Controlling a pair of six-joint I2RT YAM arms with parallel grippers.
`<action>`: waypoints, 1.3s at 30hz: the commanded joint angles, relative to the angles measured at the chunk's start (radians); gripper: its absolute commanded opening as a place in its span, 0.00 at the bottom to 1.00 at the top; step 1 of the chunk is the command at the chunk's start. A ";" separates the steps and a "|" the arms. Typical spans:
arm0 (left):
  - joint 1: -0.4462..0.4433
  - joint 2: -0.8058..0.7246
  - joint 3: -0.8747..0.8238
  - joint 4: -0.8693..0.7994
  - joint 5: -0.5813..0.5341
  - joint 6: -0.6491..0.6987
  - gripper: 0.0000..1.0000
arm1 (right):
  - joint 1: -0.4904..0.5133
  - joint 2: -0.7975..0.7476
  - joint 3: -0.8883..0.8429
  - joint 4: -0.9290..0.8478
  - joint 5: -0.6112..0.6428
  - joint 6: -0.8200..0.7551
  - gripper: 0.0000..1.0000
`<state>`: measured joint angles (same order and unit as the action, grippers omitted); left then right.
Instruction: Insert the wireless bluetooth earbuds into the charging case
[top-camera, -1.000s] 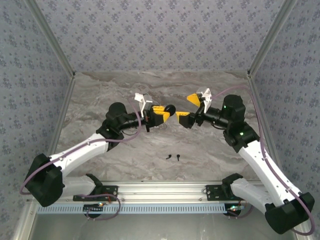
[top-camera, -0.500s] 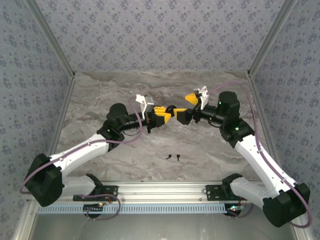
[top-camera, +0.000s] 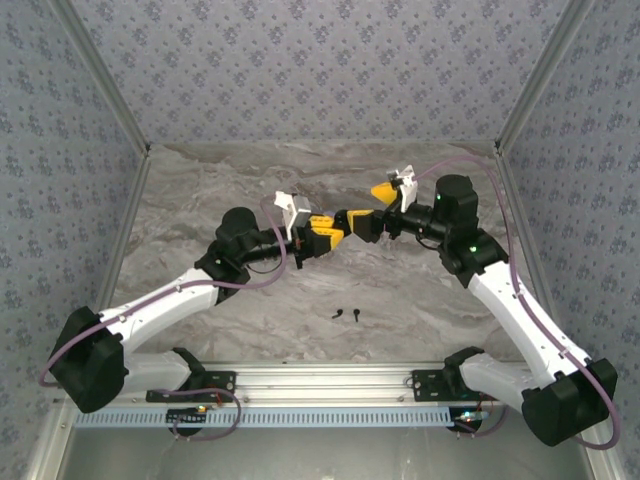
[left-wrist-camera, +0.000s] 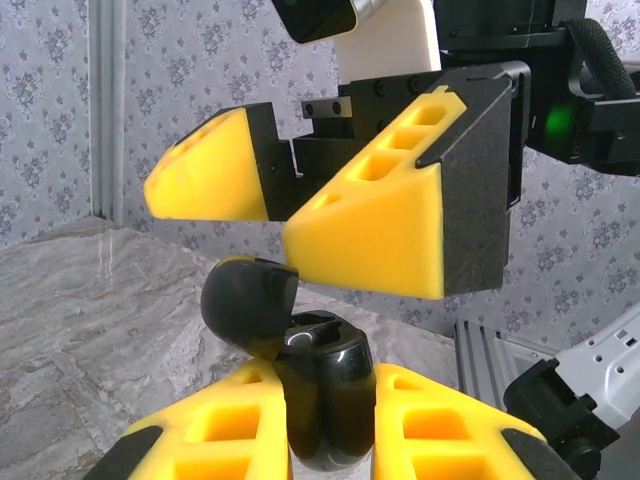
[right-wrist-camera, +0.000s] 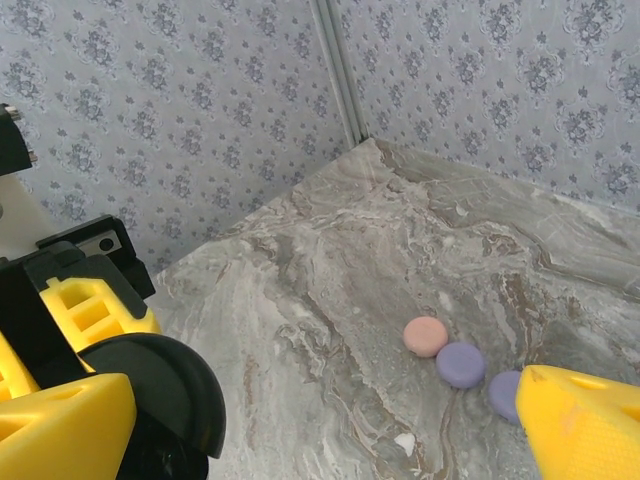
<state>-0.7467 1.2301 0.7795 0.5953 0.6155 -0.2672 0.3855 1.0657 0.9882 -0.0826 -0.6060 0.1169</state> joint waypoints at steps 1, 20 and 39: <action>-0.012 -0.029 0.048 -0.001 0.017 0.032 0.00 | -0.010 0.008 0.050 -0.037 0.012 0.012 1.00; -0.037 -0.027 0.051 -0.034 -0.030 0.085 0.00 | -0.022 -0.028 0.034 -0.136 -0.043 -0.010 1.00; -0.039 -0.037 0.053 -0.035 -0.030 0.081 0.00 | -0.023 0.047 0.027 -0.111 -0.032 0.036 1.00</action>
<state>-0.7792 1.2301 0.7902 0.4858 0.5732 -0.1986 0.3641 1.0924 1.0012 -0.1772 -0.6342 0.1436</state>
